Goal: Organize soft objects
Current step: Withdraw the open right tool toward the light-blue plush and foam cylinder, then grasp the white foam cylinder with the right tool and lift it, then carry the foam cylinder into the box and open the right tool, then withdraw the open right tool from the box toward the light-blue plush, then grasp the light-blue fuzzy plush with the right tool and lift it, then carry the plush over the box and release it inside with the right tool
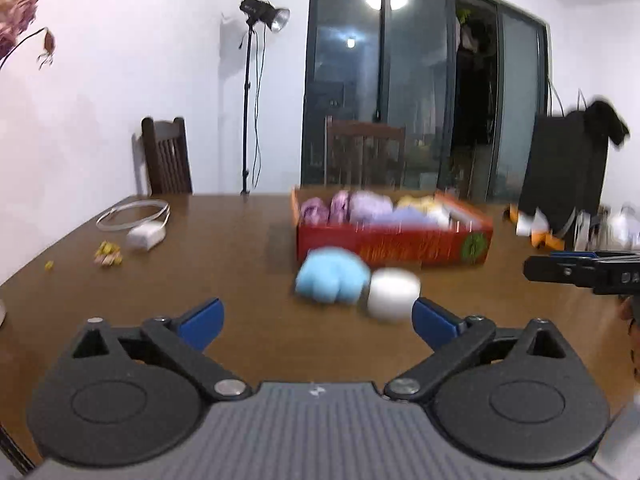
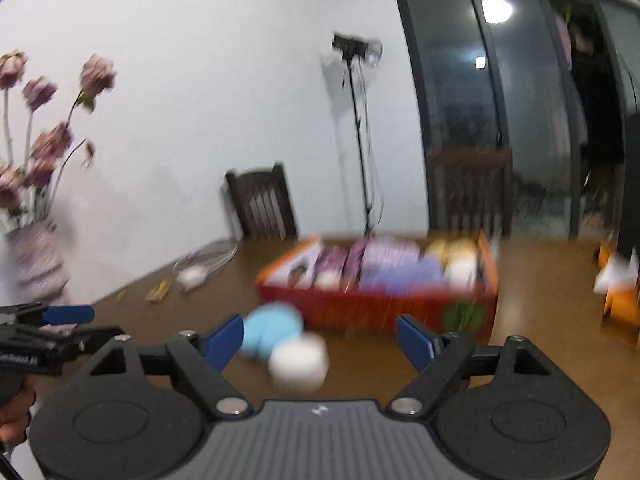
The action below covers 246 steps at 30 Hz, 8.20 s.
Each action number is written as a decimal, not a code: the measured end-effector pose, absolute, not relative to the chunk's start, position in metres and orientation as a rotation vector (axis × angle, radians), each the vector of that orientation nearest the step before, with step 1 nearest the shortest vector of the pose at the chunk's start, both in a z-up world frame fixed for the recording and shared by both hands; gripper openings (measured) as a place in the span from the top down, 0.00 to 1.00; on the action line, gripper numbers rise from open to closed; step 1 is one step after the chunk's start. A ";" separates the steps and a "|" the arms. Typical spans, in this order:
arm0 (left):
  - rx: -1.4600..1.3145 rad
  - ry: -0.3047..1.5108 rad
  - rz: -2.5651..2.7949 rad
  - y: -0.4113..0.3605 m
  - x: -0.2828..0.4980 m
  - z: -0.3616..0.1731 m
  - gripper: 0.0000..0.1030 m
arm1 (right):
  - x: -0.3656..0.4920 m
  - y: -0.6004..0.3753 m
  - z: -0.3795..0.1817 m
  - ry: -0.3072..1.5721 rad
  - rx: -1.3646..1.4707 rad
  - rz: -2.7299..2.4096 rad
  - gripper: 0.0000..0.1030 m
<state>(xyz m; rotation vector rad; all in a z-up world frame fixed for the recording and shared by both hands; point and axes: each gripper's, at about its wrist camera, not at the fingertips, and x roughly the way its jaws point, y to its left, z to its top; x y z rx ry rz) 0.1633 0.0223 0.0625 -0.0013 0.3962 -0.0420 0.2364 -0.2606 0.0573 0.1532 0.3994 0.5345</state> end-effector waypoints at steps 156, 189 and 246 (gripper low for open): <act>-0.092 0.384 0.061 0.043 0.139 0.024 0.00 | 0.177 -0.287 0.010 0.415 0.180 0.342 0.08; -0.186 0.560 -0.096 0.058 0.341 0.013 0.15 | 0.400 -0.170 0.005 0.685 0.271 0.587 0.29; -0.181 0.306 -0.340 -0.029 0.139 0.119 0.61 | 0.158 -0.245 0.120 0.268 0.279 0.639 0.69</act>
